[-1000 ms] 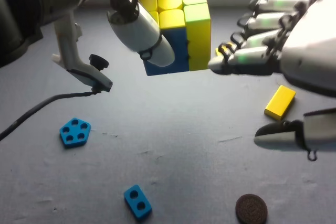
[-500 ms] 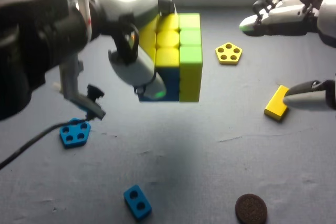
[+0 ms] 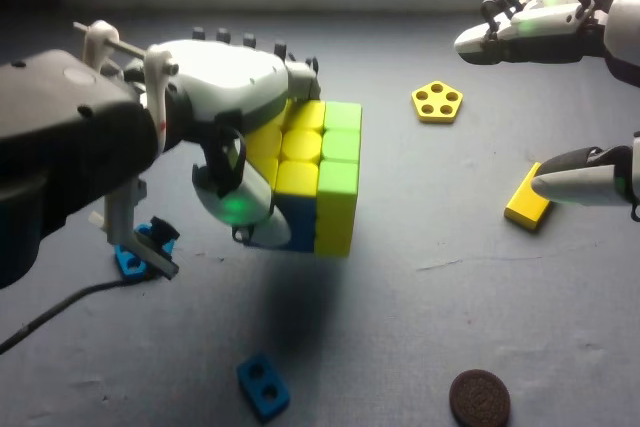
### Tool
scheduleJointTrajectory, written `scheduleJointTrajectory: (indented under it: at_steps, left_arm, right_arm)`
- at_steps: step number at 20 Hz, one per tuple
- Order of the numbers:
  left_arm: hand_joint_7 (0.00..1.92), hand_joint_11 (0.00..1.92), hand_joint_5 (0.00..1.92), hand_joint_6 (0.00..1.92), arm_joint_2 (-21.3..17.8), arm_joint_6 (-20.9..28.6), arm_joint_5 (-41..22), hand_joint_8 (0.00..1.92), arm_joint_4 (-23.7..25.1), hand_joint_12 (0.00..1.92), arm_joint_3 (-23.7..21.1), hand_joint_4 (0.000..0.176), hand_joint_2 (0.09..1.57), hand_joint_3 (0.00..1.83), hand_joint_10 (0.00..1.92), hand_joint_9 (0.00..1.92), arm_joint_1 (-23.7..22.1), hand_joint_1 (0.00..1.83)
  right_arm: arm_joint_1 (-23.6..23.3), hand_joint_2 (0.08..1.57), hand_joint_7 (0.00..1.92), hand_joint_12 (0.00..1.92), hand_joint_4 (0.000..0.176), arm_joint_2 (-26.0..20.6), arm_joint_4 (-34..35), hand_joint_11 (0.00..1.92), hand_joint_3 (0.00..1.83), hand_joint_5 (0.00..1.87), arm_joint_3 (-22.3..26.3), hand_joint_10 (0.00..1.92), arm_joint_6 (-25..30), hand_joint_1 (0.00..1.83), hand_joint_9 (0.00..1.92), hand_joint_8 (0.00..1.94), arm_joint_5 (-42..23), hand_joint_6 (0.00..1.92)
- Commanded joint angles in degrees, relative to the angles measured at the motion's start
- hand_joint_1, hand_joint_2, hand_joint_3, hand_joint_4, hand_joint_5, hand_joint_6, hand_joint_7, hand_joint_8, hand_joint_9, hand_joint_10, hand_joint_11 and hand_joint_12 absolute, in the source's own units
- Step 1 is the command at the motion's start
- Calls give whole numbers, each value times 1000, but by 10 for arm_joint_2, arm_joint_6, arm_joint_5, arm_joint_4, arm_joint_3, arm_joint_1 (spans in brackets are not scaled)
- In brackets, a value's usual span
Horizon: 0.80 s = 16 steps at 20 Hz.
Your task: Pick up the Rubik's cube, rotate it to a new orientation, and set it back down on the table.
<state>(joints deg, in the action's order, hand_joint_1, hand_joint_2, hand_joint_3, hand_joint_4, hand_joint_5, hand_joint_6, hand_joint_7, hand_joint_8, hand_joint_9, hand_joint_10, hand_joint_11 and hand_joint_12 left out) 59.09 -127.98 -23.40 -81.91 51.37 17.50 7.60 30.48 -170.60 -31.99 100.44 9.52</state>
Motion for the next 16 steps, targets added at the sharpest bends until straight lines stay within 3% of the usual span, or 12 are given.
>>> scheduleJointTrajectory:
  at_steps: [1, 4, 9, 10, 13, 16]
  left_arm:
    - [658, 449, 635, 1345, 2, 15, -12, 1579, 38, 1841, 4, 0, 1273, 0, 1635, 663, -1, 1315]
    - [663, 438, 570, 1446, 11, 42, -12, 1576, 67, 1860, 13, 0, 1285, 0, 1624, 661, 12, 1308]
    - [670, 417, 648, 1304, 25, 94, -17, 1584, 112, 1865, 25, 0, 1268, 0, 1643, 663, 28, 1322]
    - [684, 464, 678, 1273, 27, 101, -17, 1558, 117, 1795, 28, 0, 1255, 0, 1601, 689, 31, 1327]
    - [678, 436, 647, 1326, 30, 105, -18, 1562, 120, 1878, 34, 0, 1263, 1, 1622, 678, 34, 1320]
    - [673, 507, 726, 1242, 32, 112, -18, 1550, 125, 1806, 37, 0, 1251, 0, 1608, 675, 38, 1325]
  right_arm:
    - [-2, 1116, 495, 1340, 0, -2, -20, 0, 0, 375, 1, 800, 8, 460, 220, 5, 77, 8]
    - [-1, 1121, 477, 1257, 0, -2, -20, 0, 2, 359, 1, 783, 7, 433, 206, 1, 79, 2]
    - [0, 1113, 478, 1268, 0, -2, -20, 0, 0, 357, 0, 781, 1, 471, 212, 3, 80, 2]
    - [0, 1115, 476, 1275, 0, -2, -20, 0, 0, 352, 0, 778, -1, 462, 207, 2, 80, 0]
    - [0, 1119, 494, 1271, 0, -1, -20, 0, 1, 373, -1, 776, -5, 443, 215, 8, 81, 9]
    - [0, 1123, 480, 1270, 0, -1, -20, 0, 3, 361, -1, 770, -5, 429, 214, 2, 81, 4]
